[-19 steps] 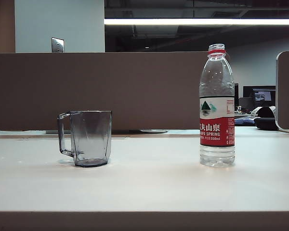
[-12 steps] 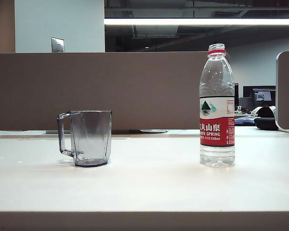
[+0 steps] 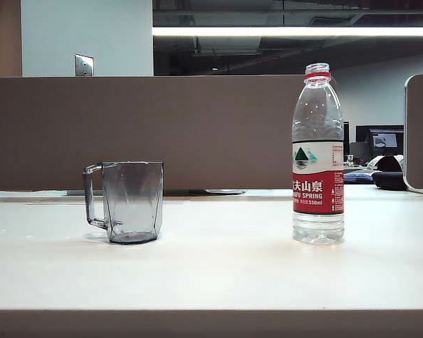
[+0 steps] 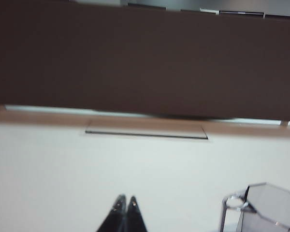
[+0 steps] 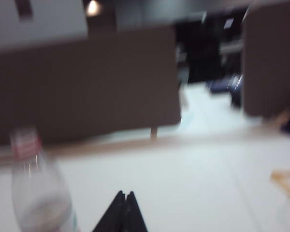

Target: Pick up the mineral water bottle on the table and pour water into the mug until it's half full.

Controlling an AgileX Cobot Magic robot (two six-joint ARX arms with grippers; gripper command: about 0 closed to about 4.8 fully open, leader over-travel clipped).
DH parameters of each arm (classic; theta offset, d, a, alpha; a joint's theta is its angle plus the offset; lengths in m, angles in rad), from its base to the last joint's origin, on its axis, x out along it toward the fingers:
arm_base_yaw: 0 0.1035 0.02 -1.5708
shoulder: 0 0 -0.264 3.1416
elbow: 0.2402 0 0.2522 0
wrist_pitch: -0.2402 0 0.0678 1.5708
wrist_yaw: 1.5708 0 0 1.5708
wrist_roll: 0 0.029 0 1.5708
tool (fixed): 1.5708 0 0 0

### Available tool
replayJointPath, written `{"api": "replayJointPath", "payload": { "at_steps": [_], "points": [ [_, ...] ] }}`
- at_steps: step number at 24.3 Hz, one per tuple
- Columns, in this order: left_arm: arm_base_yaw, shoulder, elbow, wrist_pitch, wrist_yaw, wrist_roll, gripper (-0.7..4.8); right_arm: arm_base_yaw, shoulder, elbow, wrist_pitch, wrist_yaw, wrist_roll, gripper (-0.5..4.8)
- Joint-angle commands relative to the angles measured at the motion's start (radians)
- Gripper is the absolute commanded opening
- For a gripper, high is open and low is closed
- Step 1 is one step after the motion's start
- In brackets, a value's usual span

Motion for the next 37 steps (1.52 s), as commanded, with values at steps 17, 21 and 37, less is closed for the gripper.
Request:
{"api": "replayJointPath", "payload": {
  "at_steps": [17,21,37],
  "points": [
    [-0.233,0.634,0.744,-0.455,0.234,0.052,-0.05,0.052,0.75,0.695,-0.319,-0.154,-0.229,-0.01],
    [-0.314,0.668,0.744,-0.493,0.224,0.12,-0.05,0.079,0.76,0.695,-0.347,-0.159,-0.229,0.22],
    [-0.399,0.676,0.744,-0.494,0.223,0.119,-0.05,0.17,0.991,0.506,-0.349,-0.33,-0.219,4.79]
  ]
}}
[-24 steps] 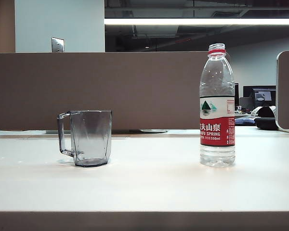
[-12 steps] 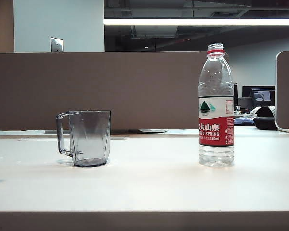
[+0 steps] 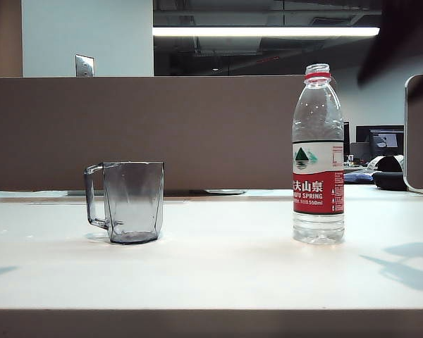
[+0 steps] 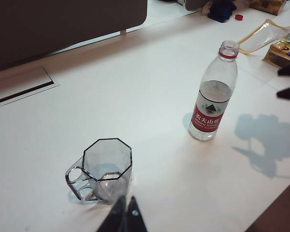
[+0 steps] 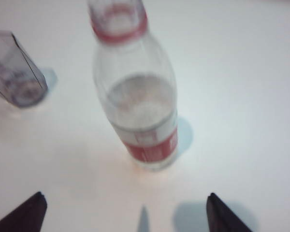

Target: Pick up the mineral water bottle on the table and pour water into the mug until it's half full.

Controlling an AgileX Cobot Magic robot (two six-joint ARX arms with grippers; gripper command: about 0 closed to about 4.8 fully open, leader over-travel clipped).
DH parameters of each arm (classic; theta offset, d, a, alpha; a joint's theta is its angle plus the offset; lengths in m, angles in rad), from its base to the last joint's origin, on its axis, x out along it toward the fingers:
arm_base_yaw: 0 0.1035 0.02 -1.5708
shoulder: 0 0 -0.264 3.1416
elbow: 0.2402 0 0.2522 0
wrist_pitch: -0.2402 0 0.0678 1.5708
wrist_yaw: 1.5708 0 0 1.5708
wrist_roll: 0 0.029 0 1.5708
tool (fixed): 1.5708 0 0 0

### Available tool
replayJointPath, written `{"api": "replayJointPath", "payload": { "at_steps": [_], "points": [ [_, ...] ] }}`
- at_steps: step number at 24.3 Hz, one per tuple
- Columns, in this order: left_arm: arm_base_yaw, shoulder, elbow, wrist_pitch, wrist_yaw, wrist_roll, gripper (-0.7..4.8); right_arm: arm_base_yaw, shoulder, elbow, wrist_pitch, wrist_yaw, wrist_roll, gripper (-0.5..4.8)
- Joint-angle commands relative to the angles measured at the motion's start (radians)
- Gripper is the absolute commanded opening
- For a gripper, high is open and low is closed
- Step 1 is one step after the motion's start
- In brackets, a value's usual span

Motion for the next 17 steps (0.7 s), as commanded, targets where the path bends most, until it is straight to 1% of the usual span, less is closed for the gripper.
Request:
{"api": "replayJointPath", "payload": {
  "at_steps": [1,9,12,13,17],
  "points": [
    [0.0,-0.001,0.004,0.008,0.001,0.004,-0.05,0.001,0.047,-0.102,0.145,-0.048,0.0,4.79],
    [0.0,-0.001,0.004,0.006,0.001,0.004,-0.05,0.002,0.145,-0.274,0.552,-0.116,0.0,4.79],
    [0.0,-0.001,0.004,0.006,0.001,0.005,-0.05,0.002,0.213,-0.294,0.65,-0.118,-0.001,4.79],
    [0.0,0.0,0.004,0.006,0.001,0.005,-0.05,0.002,0.273,-0.294,0.711,-0.118,0.0,4.79],
    [0.0,0.0,0.004,0.006,0.001,0.005,-0.05,0.002,0.375,-0.294,0.834,-0.114,0.0,4.79]
  ]
}}
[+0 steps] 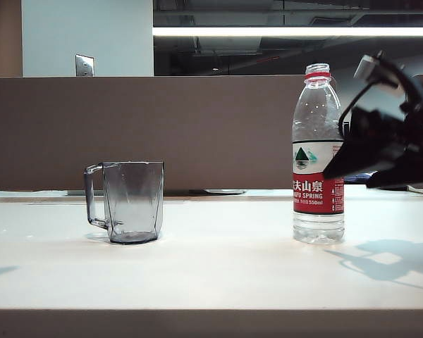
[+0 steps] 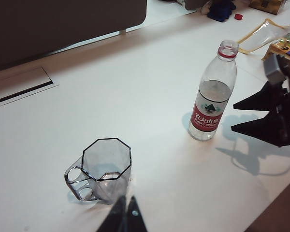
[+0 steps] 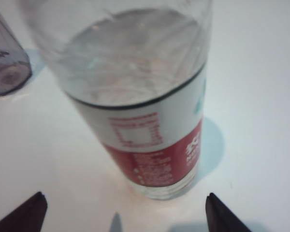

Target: Pick up the mineral water bottle on the table and pour water into the mug until it's half full.

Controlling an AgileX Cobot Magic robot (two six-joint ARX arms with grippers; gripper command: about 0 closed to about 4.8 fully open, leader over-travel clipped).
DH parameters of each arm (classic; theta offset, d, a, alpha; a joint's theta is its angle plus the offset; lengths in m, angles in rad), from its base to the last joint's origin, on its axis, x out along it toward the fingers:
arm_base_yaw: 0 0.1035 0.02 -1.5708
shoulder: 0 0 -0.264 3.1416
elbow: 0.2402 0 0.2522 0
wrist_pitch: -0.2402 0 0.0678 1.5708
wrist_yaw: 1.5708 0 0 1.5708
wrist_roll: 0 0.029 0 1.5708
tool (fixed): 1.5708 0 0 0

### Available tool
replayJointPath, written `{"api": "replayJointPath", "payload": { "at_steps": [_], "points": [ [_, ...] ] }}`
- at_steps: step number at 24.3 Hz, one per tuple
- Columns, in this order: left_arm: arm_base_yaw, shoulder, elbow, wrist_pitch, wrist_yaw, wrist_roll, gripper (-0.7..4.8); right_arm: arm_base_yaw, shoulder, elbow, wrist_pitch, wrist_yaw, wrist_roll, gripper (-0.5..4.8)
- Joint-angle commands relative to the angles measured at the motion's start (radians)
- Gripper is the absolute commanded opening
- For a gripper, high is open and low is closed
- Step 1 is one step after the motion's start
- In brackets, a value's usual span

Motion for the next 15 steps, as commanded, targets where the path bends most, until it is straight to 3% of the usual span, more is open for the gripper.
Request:
{"api": "replayJointPath", "payload": {
  "at_steps": [1,11,15],
  "points": [
    [0.0,0.0,0.004,0.008,0.001,0.005,-0.05,0.006,0.065,0.003,0.141,-0.005,0.0,4.79],
    [0.0,0.0,0.004,-0.001,0.0,0.005,-0.05,0.014,0.326,0.01,0.531,-0.006,0.05,4.79],
    [0.0,0.0,0.004,-0.019,-0.009,0.011,-0.05,0.014,0.36,0.023,0.594,-0.01,0.05,4.79]
  ]
}}
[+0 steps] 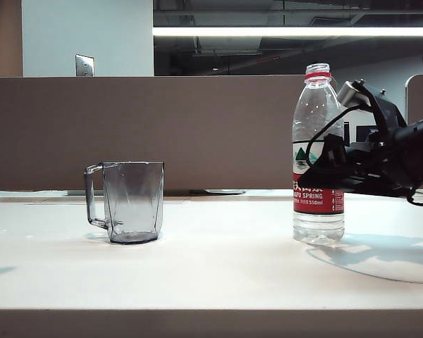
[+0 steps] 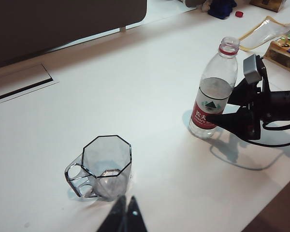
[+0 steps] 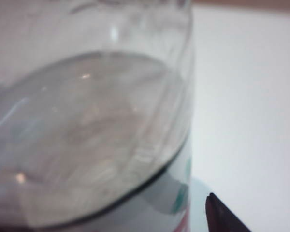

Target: Pick up the mineral water bottle on the table and pour water into the mug until it's half full.

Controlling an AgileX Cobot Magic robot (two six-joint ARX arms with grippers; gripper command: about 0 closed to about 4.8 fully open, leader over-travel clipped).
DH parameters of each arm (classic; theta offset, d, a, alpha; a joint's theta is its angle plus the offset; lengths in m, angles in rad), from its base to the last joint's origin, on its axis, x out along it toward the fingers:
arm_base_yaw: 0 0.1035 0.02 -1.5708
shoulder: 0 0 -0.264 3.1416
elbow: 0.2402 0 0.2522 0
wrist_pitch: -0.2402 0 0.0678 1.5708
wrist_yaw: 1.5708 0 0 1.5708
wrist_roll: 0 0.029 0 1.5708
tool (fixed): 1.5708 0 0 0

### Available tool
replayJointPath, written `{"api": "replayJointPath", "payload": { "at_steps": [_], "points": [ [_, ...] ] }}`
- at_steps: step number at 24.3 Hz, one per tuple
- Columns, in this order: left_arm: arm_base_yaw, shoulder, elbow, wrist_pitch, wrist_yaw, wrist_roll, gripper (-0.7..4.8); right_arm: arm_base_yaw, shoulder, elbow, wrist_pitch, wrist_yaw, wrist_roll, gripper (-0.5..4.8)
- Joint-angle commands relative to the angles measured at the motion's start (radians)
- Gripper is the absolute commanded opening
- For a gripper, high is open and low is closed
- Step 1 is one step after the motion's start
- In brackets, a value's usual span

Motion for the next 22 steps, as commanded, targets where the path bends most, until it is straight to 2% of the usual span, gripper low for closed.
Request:
{"api": "replayJointPath", "payload": {
  "at_steps": [1,17,22],
  "points": [
    [0.0,0.0,0.004,-0.012,-0.019,0.01,-0.05,0.003,0.022,0.017,0.063,-0.016,0.005,4.79],
    [0.0,0.0,0.004,0.012,-0.026,0.01,-0.05,0.023,0.071,0.039,0.062,0.02,0.004,4.79],
    [0.0,0.0,0.004,0.011,-0.088,0.002,-0.05,0.024,0.071,0.039,0.062,0.021,0.004,4.7]
  ]
}}
